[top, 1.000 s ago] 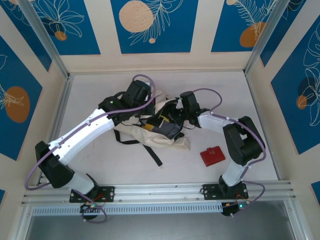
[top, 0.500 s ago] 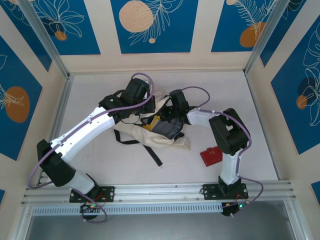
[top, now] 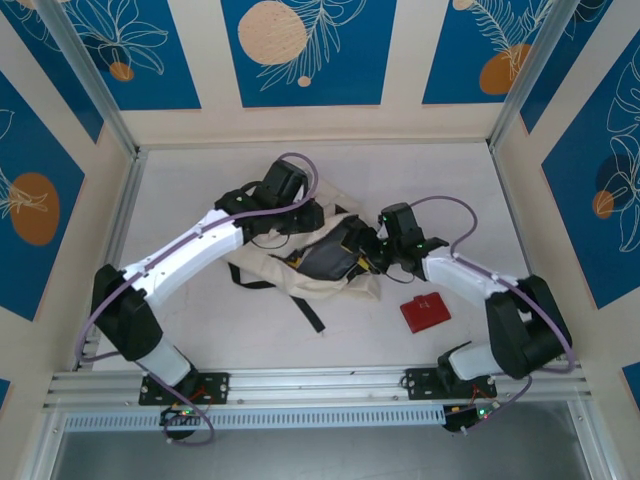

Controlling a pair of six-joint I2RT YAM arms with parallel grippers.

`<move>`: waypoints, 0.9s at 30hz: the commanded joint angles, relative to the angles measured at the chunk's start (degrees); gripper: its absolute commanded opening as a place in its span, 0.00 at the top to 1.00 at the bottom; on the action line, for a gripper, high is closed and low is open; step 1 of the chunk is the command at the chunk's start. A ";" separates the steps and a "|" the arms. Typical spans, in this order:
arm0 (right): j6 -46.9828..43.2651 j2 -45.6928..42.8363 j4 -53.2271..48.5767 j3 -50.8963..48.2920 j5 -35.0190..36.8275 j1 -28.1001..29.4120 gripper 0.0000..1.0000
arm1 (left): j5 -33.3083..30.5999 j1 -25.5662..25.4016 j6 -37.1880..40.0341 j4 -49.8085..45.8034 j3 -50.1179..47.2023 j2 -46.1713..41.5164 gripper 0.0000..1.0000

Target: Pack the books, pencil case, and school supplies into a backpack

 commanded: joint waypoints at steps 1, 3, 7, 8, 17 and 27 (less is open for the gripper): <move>-2.76 -4.62 -16.72 -0.42 10.10 -0.94 0.37 | 4.04 0.64 -0.61 1.93 1.09 1.43 0.50; -4.18 -7.69 -21.41 1.11 13.71 -1.05 0.37 | 3.39 1.19 -0.18 0.82 1.07 0.90 0.35; -9.06 -11.93 -25.46 5.22 16.72 -0.45 0.37 | 1.58 3.69 -0.21 -0.59 -2.84 -2.92 0.27; -11.07 -12.16 -25.52 6.49 15.92 0.03 0.37 | 0.77 4.55 -0.36 -1.08 -4.81 -4.62 0.27; -18.12 -0.91 -26.66 18.93 12.69 13.21 0.39 | -1.32 13.40 -6.40 -0.88 -28.90 -18.09 0.31; -14.17 15.79 -21.27 25.56 6.67 24.37 0.53 | 1.47 16.07 -8.95 9.18 -35.12 -12.55 0.54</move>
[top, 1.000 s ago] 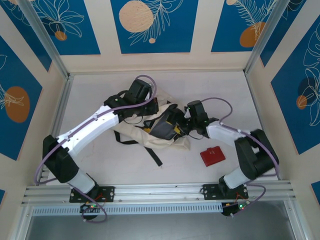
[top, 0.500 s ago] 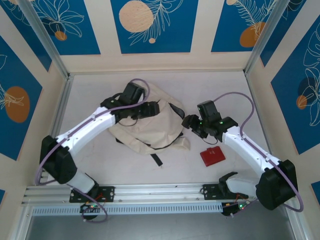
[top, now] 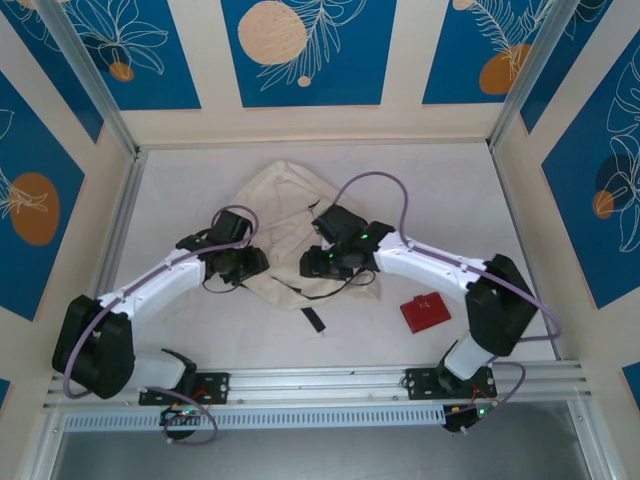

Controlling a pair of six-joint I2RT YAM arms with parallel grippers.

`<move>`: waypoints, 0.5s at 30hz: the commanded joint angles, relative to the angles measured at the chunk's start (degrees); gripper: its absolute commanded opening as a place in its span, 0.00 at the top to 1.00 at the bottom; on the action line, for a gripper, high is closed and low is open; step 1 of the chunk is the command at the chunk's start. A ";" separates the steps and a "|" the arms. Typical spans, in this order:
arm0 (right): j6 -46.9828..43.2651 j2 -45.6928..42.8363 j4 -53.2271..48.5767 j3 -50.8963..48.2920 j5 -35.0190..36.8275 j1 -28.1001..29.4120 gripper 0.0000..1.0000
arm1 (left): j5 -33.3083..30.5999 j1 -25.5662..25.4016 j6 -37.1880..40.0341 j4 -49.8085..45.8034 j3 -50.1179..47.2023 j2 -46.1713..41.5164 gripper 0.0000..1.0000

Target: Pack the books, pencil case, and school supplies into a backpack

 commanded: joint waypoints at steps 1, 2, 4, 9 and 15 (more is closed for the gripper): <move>1.89 2.20 2.40 1.45 -3.71 1.23 0.54 | 1.77 1.04 -0.56 6.64 0.35 3.24 0.54; 2.45 2.68 3.13 0.93 -4.20 1.20 0.54 | 1.71 1.04 -0.36 7.40 0.74 4.66 0.54; 2.87 3.30 4.03 0.26 -4.36 1.11 0.55 | 2.40 1.38 -0.29 8.06 1.71 7.54 0.56; 3.15 3.59 3.54 -0.85 -2.26 0.02 0.57 | 4.86 1.65 -0.19 11.78 3.25 13.00 0.60; 2.60 1.85 3.31 -1.99 -0.49 -1.10 0.59 | 6.99 2.05 4.74 15.04 9.75 19.61 0.64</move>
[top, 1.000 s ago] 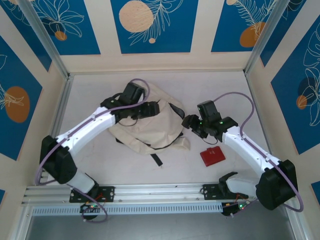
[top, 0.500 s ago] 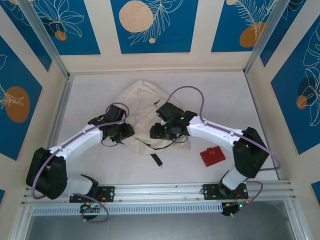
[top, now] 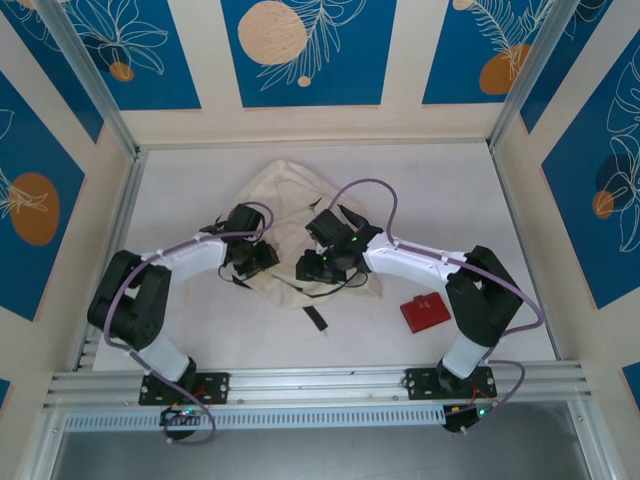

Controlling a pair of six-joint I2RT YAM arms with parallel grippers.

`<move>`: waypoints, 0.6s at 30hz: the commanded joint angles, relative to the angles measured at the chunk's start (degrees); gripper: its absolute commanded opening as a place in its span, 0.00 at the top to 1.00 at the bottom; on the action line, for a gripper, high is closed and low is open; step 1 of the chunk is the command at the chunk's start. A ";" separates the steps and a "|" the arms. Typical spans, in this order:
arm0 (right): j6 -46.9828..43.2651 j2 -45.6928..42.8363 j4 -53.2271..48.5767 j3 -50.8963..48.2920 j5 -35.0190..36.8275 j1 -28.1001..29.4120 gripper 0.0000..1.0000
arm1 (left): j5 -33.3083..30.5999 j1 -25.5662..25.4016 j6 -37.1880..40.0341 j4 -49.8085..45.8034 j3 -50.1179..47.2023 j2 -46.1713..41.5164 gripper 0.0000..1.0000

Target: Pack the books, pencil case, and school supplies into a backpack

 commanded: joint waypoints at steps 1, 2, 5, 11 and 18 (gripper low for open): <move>-0.04 -1.73 -0.58 -0.72 1.61 -0.16 0.60 | 2.58 0.74 4.17 6.42 6.18 3.99 0.66; -0.19 -1.83 -0.61 -0.66 1.87 -0.07 0.60 | 2.61 0.82 5.07 6.44 7.78 5.27 0.67; -0.66 -1.18 -0.92 -0.07 1.38 0.31 0.66 | 3.19 1.30 6.65 6.27 11.32 8.14 0.70; -0.71 0.54 -1.00 1.33 1.11 0.82 0.68 | 2.61 1.96 7.25 4.11 11.04 4.66 0.69; -3.59 0.05 -2.84 4.40 3.46 -2.42 0.66 | 1.38 2.05 4.46 1.73 3.92 -4.68 0.64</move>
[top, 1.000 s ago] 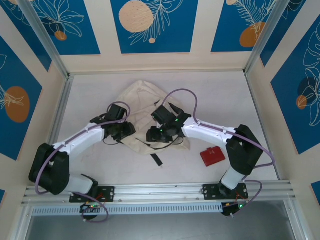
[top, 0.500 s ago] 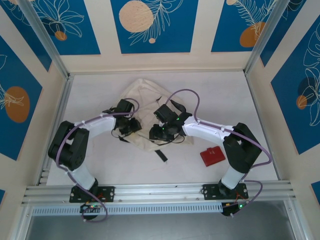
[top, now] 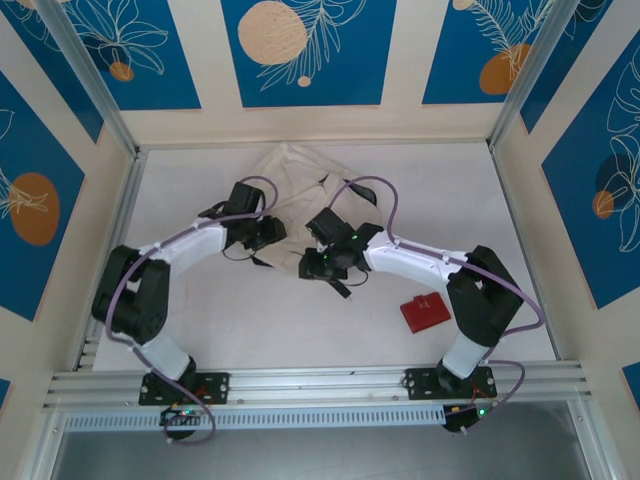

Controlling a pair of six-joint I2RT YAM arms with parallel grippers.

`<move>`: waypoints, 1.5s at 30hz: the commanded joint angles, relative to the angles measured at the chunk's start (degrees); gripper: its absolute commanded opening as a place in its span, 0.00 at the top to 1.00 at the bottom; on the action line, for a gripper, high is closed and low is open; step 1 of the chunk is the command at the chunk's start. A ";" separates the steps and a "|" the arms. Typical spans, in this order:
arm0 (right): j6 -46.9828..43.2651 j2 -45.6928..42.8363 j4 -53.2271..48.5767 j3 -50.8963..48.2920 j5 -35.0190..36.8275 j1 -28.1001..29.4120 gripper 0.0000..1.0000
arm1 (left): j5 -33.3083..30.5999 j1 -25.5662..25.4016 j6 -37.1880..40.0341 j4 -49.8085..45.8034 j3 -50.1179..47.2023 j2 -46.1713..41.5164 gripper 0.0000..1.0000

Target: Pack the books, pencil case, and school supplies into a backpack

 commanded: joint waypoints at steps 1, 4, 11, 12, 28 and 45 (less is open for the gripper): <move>-2.84 0.46 -1.67 3.11 1.95 -2.29 0.65 | -0.77 0.70 -1.69 -1.93 -3.51 -4.54 0.64; -4.43 3.47 -3.17 4.71 2.02 -4.44 0.64 | -0.20 0.70 -4.08 -0.66 -6.64 -7.25 0.63; -6.80 10.26 -5.84 9.08 0.27 -6.36 0.65 | 3.16 0.65 -9.15 3.80 -11.13 -8.42 0.63; -6.79 10.74 -5.94 9.29 -0.57 -6.34 0.65 | 3.59 0.70 -9.35 4.08 -11.24 -8.21 0.63; 1.50 7.05 7.68 -3.27 -14.81 -2.27 0.88 | 9.77 -0.37 -13.45 9.97 -12.73 -5.46 0.62; 2.63 8.09 10.05 -6.04 -11.56 -1.29 0.88 | 9.09 -5.47 -15.64 12.22 -12.92 1.67 0.67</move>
